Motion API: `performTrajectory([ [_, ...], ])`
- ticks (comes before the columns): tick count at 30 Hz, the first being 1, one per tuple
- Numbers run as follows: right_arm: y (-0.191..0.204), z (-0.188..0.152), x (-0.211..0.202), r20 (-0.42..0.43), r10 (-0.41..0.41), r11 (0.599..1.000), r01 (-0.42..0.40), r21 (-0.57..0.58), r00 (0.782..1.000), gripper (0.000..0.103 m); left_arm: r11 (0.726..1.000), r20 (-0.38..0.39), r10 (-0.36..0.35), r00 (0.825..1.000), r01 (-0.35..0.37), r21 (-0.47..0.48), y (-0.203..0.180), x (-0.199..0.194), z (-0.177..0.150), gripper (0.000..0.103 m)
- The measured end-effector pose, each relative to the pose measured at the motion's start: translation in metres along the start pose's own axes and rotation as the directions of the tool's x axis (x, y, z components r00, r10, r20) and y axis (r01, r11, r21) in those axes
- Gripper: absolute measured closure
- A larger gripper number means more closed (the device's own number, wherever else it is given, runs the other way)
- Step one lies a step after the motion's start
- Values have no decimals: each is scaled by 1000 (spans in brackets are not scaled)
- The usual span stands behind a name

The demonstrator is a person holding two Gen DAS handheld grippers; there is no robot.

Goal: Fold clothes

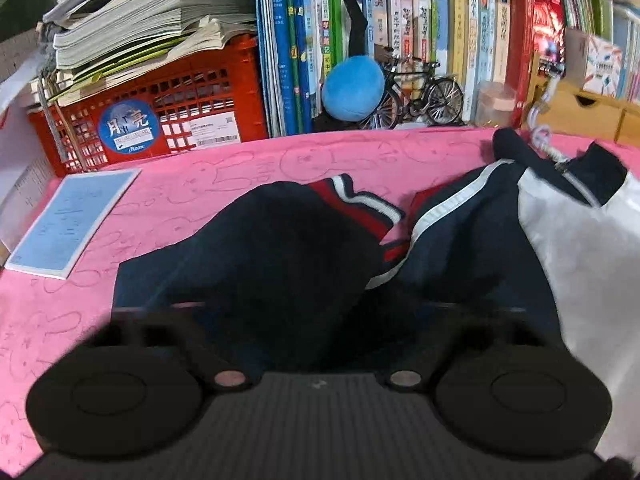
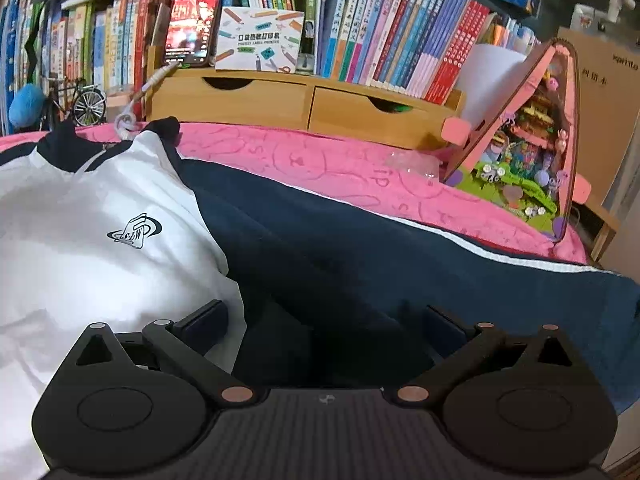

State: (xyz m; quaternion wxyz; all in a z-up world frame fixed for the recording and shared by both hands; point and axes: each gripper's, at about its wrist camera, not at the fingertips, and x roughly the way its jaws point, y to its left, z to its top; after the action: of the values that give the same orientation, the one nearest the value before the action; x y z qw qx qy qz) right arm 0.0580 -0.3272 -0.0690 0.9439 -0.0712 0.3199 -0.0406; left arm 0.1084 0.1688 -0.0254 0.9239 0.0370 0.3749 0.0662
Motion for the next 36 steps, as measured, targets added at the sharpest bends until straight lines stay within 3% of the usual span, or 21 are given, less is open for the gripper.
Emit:
performTrajectory([
  [1, 0, 0, 0, -1, 3, 1000, -3, 3, 1000, 0, 1000, -13, 15, 1000, -15, -9, 1, 2, 1, 94],
  [3, -1, 0, 0, -2, 6, 1000, -6, 6, 1000, 0, 999, 0, -8, 1000, 8, -52, 16, 1, 9, 98],
  [6, -2, 1, 0, -2, 8, 1000, -8, 8, 1000, 0, 995, 78, 75, 994, -69, -77, 42, -19, 35, 99],
  [10, -3, 2, 1, -2, 11, 1000, -11, 8, 1000, 0, 968, 255, 135, 957, -72, -242, 97, -72, 66, 99],
  [12, -4, 2, 2, -3, 15, 1000, -15, 10, 1000, 0, 952, 259, 187, 948, -110, -285, 117, -82, 66, 98],
  [13, -5, 2, 2, -4, 16, 1000, -16, 12, 1000, 0, 944, 255, 213, 943, -131, -303, 126, -85, 66, 98],
  [15, -5, 3, 2, -5, 18, 1000, -18, 15, 1000, 0, 942, 172, 260, 950, -210, -262, 130, -74, 58, 95],
  [17, -6, 3, 3, -6, 21, 1000, -21, 19, 1000, 0, 942, 84, 278, 957, -254, -221, 130, -60, 43, 75],
  [19, -6, 3, 3, -7, 23, 999, -23, 22, 1000, 0, 941, 10, 258, 966, -249, -230, 131, -50, 26, 64],
  [23, -7, 3, 2, -9, 25, 999, -25, 26, 1000, 0, 928, -22, 111, 994, -112, -356, 137, -57, -9, 47],
  [26, -8, 3, 3, -10, 30, 999, -29, 31, 1000, 0, 903, 41, -28, 999, 43, -427, 126, -85, -42, 30],
  [27, -8, 3, 3, -11, 31, 999, -31, 34, 999, 0, 889, 76, -75, 994, 101, -446, 121, -97, -54, 30],
  [29, -9, 3, 3, -13, 35, 999, -35, 38, 999, 0, 847, 152, -193, 969, 242, -473, 107, -121, -80, 23],
  [32, -9, 3, 3, -14, 38, 998, -37, 42, 999, 0, 725, 215, -388, 896, 441, -529, 89, -128, -108, 11],
  [36, -8, 3, 3, -14, 35, 999, -34, 42, 999, 0, 610, 174, -484, 858, 473, -636, 68, -85, -114, 11],
])
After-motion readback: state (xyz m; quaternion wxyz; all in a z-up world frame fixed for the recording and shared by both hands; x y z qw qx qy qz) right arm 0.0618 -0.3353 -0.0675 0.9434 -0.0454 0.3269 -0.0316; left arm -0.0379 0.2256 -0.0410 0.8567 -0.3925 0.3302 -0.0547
